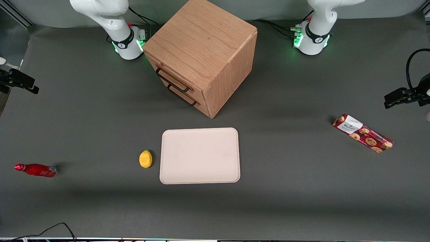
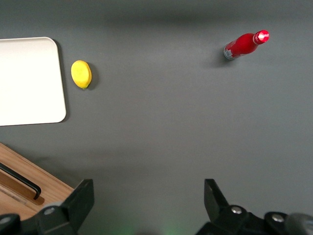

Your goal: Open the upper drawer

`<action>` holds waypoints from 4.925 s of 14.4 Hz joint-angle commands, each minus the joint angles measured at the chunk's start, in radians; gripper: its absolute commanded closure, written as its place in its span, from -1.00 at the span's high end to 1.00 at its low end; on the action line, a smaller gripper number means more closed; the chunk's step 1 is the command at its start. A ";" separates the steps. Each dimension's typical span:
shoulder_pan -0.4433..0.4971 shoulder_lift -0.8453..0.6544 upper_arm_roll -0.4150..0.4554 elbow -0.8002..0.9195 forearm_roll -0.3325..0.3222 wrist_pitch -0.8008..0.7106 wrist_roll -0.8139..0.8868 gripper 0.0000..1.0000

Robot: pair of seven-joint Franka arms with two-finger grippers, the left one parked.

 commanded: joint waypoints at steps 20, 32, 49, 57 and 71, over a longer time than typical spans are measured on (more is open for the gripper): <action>0.634 0.055 -0.001 0.033 0.065 -0.121 -0.012 1.00; 0.565 0.181 -0.010 -0.063 0.310 -0.029 -0.191 1.00; 0.578 0.305 0.003 -0.159 0.332 0.041 -0.230 1.00; 0.579 0.328 0.005 -0.185 0.369 0.043 -0.259 1.00; 0.575 0.330 0.005 -0.229 0.364 0.104 -0.418 1.00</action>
